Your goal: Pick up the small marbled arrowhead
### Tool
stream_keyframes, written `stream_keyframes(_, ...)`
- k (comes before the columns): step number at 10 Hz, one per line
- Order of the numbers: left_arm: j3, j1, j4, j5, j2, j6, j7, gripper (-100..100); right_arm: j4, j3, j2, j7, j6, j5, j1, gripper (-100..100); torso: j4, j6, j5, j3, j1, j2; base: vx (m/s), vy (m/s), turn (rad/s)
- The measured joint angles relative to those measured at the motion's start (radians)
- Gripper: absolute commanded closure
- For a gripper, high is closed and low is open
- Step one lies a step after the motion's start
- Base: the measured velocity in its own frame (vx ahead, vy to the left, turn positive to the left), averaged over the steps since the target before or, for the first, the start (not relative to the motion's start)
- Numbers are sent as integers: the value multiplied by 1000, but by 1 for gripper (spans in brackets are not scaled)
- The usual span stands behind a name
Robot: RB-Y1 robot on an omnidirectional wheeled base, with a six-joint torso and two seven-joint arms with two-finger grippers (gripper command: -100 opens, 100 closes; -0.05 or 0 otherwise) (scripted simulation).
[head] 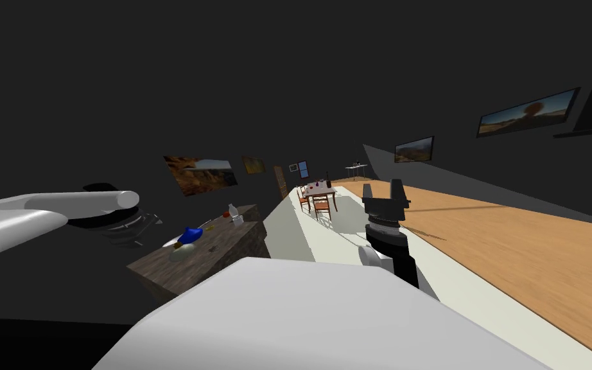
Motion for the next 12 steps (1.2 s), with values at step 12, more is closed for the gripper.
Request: stream_keyframes(12,-26,-11,-1,-12,-191,-93,-45,-100,0,0,0,0,0,0,0,0,1,0,-2,3,-6,4,-36,41,-56)
